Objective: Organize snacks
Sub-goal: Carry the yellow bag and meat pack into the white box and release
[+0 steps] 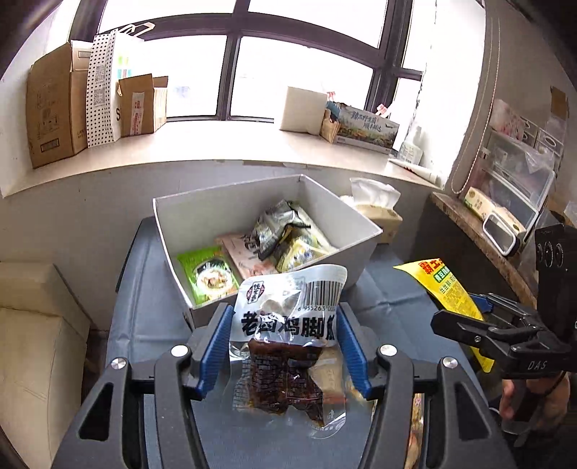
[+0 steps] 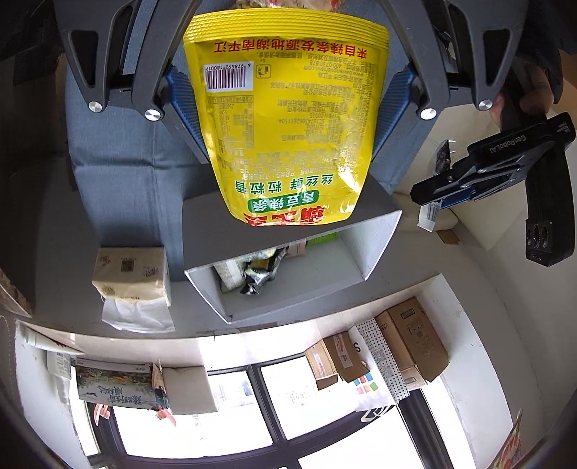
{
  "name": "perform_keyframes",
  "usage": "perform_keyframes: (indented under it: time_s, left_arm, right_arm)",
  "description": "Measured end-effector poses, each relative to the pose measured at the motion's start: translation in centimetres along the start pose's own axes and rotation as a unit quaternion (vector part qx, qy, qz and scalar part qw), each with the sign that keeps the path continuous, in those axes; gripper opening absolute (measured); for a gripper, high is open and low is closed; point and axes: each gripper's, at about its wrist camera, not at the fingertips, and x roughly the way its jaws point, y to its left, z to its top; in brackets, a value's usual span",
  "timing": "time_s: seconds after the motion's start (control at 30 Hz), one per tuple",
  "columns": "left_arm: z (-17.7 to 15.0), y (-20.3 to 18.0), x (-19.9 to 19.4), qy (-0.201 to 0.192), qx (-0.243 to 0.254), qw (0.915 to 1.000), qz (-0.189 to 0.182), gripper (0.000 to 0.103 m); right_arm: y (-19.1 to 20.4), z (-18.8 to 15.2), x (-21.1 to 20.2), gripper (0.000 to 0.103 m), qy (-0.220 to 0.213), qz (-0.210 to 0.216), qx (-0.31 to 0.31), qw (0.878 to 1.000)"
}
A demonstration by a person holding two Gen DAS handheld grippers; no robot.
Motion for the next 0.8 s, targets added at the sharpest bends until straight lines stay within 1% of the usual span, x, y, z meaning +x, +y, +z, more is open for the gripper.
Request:
perform_keyframes:
  time_s: [0.1,0.17,0.23,0.3,0.4,0.47,0.5,0.53,0.57,0.6,0.67,0.8]
  left_arm:
    - [2.6,0.5,1.5,-0.003,-0.006,0.9999,0.015,0.062]
    - [4.3,1.0,2.7,-0.005,-0.008,0.9996,0.026,0.062]
    - [5.8,1.6,4.0,-0.005,-0.012,0.9994,0.033,0.062]
    - [7.0,2.3,5.4,-0.001,-0.020,0.9987,0.048,0.063]
    - [8.2,3.2,7.3,0.000,-0.022,0.9973,0.070,0.063]
    - [8.7,3.6,8.4,0.003,-0.018,0.9973,0.072,0.072]
    - [8.8,3.8,9.0,0.010,-0.016,0.9973,0.071,0.084]
    - [8.9,4.1,9.5,0.016,-0.018,0.9966,0.079,0.097]
    - [8.8,4.3,9.7,0.016,-0.021,0.9959,0.087,0.101]
    - [8.7,4.5,9.8,0.012,-0.023,0.9960,0.086,0.103]
    - [8.5,4.7,10.0,0.016,-0.024,0.9962,0.083,0.103]
    - [7.7,4.5,10.0,0.021,-0.019,0.9963,0.081,0.103]
  right_arm:
    - [-0.6,3.4,2.2,0.088,-0.007,-0.008,0.004,1.000]
    - [-1.2,5.8,4.1,0.088,-0.008,-0.001,0.012,1.000]
    - [-1.6,8.0,6.0,0.088,-0.008,-0.004,0.016,1.000]
    - [-2.1,10.0,8.1,0.088,-0.003,-0.001,0.021,1.000]
    - [-3.1,12.4,11.0,0.089,0.007,-0.019,0.027,0.999]
    - [-3.6,13.4,12.6,0.091,0.013,-0.024,0.022,0.999]
    - [-3.8,13.7,13.1,0.094,0.017,-0.031,0.022,0.999]
    - [-4.0,13.9,13.4,0.100,0.018,-0.037,0.023,0.999]
    - [-4.1,14.0,13.4,0.103,0.015,-0.044,0.026,0.999]
    - [-4.2,14.1,13.0,0.103,0.005,-0.044,0.031,0.999]
    - [-4.2,14.1,12.2,0.103,-0.011,-0.031,0.039,0.999]
    - [-3.9,13.9,10.9,0.103,-0.017,-0.035,0.033,0.999]
